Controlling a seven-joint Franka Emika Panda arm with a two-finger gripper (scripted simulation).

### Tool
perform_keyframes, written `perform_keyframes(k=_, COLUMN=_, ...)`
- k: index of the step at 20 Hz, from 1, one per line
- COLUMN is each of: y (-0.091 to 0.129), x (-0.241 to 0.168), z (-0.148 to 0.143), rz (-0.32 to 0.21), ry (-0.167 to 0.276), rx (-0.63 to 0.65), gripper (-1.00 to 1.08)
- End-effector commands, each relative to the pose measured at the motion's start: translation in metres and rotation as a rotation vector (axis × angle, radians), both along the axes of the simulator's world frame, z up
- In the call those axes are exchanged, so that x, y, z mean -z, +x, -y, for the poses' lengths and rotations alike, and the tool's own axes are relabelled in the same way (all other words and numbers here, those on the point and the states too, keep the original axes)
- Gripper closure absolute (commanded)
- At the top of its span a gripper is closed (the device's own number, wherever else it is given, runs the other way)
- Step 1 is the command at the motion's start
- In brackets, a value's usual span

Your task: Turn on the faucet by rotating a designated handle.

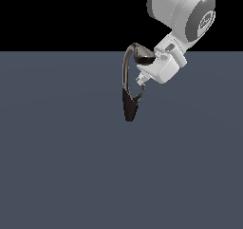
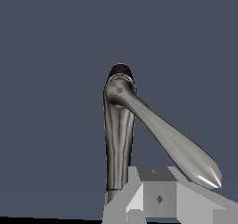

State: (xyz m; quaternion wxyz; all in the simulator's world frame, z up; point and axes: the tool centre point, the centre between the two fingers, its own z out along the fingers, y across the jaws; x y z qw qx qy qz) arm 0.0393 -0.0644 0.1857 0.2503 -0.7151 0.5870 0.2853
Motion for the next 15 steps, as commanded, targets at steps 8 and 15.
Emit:
perform_keyframes(k=8, y=-0.021, x=0.014, z=0.018, rz=-0.007, ry=0.002, rx=-0.002, gripper=1.08)
perform_keyframes(k=15, y=-0.036, x=0.046, z=0.050, rz=-0.023, ry=0.003, rx=0.004, gripper=1.08)
